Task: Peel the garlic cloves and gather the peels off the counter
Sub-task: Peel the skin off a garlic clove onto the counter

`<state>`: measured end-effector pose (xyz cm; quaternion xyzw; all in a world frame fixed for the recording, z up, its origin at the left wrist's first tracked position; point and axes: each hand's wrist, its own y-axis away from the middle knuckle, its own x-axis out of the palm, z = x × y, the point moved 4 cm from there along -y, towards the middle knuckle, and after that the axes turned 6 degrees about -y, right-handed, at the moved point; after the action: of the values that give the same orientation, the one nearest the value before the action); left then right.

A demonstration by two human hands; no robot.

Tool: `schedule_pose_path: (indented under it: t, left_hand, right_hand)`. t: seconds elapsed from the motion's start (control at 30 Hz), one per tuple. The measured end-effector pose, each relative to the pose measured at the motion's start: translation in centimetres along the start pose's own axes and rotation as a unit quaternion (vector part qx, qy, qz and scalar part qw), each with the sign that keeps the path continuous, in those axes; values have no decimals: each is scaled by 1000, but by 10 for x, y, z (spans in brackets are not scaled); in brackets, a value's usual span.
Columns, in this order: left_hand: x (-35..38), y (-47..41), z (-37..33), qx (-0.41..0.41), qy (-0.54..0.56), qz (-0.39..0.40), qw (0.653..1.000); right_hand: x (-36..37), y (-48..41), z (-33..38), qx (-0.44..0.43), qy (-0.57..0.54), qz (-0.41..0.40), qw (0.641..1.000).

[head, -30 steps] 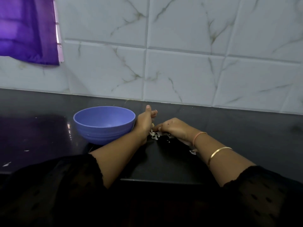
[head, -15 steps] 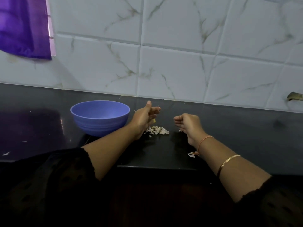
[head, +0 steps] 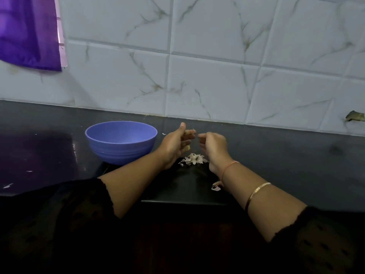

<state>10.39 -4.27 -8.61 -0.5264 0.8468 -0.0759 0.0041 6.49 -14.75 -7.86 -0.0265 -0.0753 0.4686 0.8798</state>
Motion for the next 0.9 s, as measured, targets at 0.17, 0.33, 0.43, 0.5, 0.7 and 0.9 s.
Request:
schedule_pose_path:
  t: [0.17,0.33,0.43,0.5,0.7,0.9]
  left_hand:
    - [-4,0,-1,6,-13,-11,1000]
    - [-5,-2,0,6,-24,-1,1000]
    - [-4,-2,0,6,-24,-1,1000]
    - [-5,-3,1,7,-23,-6,1000]
    - [-6,-4,1,8,-23,-19,1000]
    - [-7,-5,2,4,-16,-31,999]
  right_hand:
    - [1,-15,39,37,-61,46,996]
    - [-9,-17,55,45,-78,34,995]
    - [-17,-11,54,75,89,115,986]
    - [-22,-2,51,136,238,217,937]
    - [-35,26,34,251,290,445,809]
    - [-39,40,18,272,212,563,751]
